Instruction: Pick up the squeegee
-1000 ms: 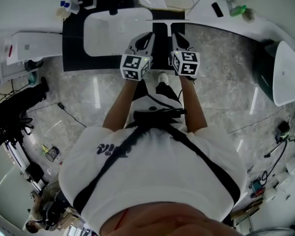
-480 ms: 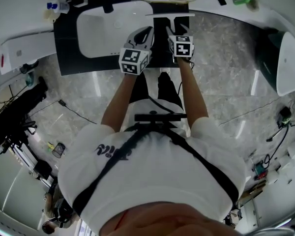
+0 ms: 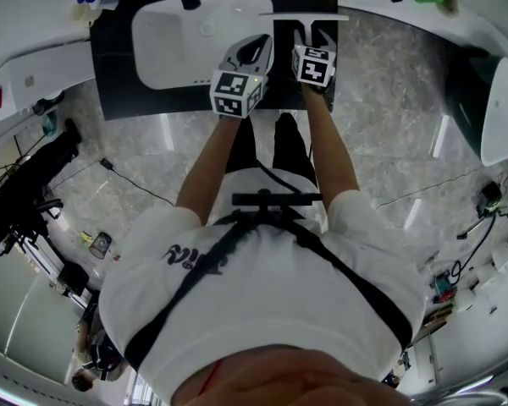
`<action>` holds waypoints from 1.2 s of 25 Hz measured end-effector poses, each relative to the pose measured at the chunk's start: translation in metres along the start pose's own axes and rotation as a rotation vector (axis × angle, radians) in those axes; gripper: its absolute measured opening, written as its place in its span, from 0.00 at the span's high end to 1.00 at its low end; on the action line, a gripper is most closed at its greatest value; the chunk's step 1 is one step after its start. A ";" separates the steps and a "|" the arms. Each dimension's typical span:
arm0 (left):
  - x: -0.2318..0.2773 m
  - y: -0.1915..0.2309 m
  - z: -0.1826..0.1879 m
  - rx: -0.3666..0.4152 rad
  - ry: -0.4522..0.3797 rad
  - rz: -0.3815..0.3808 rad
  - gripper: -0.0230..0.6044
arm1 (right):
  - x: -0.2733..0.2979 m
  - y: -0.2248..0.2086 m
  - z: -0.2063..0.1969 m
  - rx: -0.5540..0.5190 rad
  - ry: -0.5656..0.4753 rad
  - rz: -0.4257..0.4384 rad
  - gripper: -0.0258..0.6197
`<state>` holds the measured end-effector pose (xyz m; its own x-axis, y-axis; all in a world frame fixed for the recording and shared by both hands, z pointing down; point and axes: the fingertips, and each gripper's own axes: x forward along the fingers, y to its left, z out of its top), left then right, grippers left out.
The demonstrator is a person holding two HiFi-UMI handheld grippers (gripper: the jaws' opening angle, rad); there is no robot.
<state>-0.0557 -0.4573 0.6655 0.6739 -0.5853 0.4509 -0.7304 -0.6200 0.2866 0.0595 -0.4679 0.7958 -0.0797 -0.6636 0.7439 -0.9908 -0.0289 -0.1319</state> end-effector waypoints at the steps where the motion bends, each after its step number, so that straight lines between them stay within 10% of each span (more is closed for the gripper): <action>1: -0.001 -0.001 -0.001 -0.001 0.001 0.000 0.95 | 0.001 0.000 -0.002 -0.001 0.003 -0.009 0.63; 8: -0.008 0.000 -0.004 -0.006 0.001 -0.001 0.95 | 0.006 0.000 -0.005 -0.004 0.001 -0.065 0.82; 30: -0.074 -0.009 0.072 -0.005 -0.140 0.017 0.95 | -0.106 0.023 0.080 -0.002 -0.219 -0.005 0.82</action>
<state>-0.0913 -0.4459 0.5690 0.6703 -0.6631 0.3331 -0.7419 -0.6073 0.2841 0.0542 -0.4580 0.6619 -0.0490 -0.8101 0.5842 -0.9914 -0.0314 -0.1268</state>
